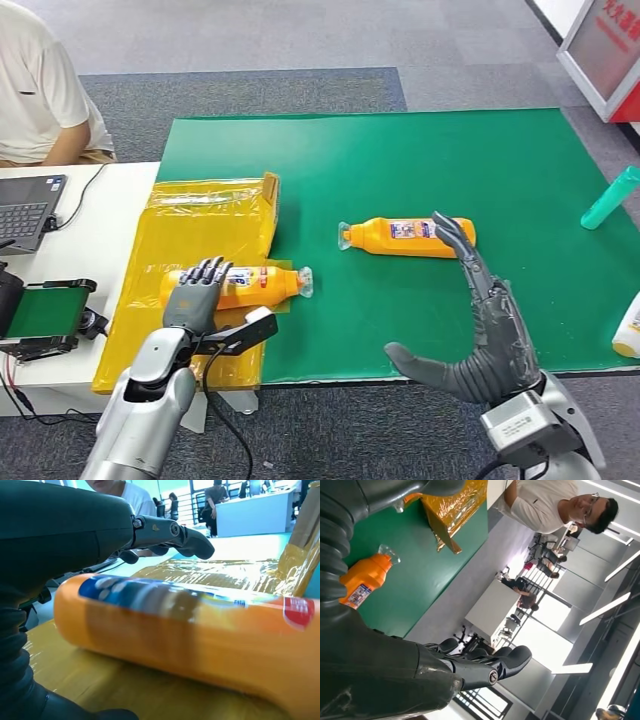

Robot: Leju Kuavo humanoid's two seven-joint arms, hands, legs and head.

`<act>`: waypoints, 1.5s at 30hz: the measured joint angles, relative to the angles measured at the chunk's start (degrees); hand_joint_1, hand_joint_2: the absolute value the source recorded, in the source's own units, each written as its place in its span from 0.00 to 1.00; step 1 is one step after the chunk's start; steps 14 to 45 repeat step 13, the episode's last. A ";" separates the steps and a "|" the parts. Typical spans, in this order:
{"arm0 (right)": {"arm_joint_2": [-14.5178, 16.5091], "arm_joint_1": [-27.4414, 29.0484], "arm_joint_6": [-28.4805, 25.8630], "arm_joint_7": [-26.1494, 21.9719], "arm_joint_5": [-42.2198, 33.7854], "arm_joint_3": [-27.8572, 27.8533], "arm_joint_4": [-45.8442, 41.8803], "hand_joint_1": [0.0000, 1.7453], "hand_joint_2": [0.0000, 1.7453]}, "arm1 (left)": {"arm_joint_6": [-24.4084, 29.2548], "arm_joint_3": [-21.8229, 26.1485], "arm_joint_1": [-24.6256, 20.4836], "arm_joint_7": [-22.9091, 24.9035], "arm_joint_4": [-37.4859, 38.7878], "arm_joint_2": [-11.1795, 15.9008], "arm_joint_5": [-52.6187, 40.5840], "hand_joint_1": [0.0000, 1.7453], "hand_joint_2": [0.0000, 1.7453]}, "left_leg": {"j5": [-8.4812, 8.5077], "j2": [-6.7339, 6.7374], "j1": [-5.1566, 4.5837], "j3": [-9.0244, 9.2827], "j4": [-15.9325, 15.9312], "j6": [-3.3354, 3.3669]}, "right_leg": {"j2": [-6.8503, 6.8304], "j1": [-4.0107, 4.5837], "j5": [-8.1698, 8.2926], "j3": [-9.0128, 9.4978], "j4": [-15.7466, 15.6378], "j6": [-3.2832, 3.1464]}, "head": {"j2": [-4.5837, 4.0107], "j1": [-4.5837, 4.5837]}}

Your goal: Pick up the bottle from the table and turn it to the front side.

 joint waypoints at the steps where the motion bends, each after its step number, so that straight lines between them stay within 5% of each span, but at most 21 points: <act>1: 0.00 0.01 0.01 -0.01 0.05 -0.08 0.00 0.00 1.00 | 0.30 0.21 0.03 -0.43 -0.02 -0.14 0.28 0.00 1.00 | 0.00 0.00 0.00 0.00 0.00 0.00 | 0.00 0.00 0.00 0.00 0.00 0.00 | 0.00 0.00; 5: 0.00 0.57 -0.09 0.29 0.79 -0.35 -0.46 0.00 1.00 | 1.74 1.57 0.84 -3.79 -1.46 -1.11 6.34 0.00 1.00 | 0.00 0.00 0.00 0.00 0.00 0.00 | 0.00 0.00 0.00 0.00 0.00 0.00 | 0.00 -0.01; 13: 0.00 3.11 -0.78 1.16 2.23 -0.96 -2.84 0.00 1.00 | -1.25 3.20 4.48 -8.63 -14.54 -3.47 34.43 0.00 1.00 | -0.02 0.00 0.00 -0.02 0.00 -0.01 | 0.01 0.00 -0.02 -0.01 0.00 0.01 | 0.00 0.00; 45: 0.00 3.11 -0.78 1.16 2.23 -0.96 -2.84 0.00 1.00 | -1.25 3.20 4.48 -8.63 -14.54 -3.47 34.43 0.00 1.00 | -0.02 0.00 0.00 -0.02 0.00 -0.01 | 0.01 0.00 -0.02 -0.01 0.00 0.01 | 0.00 0.00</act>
